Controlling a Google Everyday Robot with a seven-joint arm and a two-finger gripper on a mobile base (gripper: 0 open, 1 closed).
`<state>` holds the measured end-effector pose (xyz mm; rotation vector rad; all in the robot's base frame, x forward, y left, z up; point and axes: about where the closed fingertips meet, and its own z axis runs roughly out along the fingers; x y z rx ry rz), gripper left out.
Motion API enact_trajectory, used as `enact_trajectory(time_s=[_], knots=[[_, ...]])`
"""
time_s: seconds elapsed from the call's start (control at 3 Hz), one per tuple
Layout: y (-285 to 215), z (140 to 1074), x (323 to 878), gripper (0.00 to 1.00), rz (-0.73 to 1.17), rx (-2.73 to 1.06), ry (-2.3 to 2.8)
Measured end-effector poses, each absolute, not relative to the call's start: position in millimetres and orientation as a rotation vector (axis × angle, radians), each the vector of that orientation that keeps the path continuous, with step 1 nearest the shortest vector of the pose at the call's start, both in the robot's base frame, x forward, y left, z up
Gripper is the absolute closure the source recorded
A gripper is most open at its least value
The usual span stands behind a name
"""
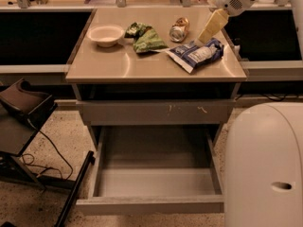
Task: Place blue chip bag into middle drawer
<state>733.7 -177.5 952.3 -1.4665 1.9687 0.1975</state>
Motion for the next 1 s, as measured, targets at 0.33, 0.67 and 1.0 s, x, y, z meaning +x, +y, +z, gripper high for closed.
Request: enact_trajectory(time_s=[0.33, 0.67, 1.0], knots=[[-172, 924, 743, 0.0, 0.254, -1.483, 2.01], [-182, 878, 753, 0.0, 0.343, -1.433, 2.089], [-179, 876, 758, 0.0, 0.34, -1.425, 2.082]])
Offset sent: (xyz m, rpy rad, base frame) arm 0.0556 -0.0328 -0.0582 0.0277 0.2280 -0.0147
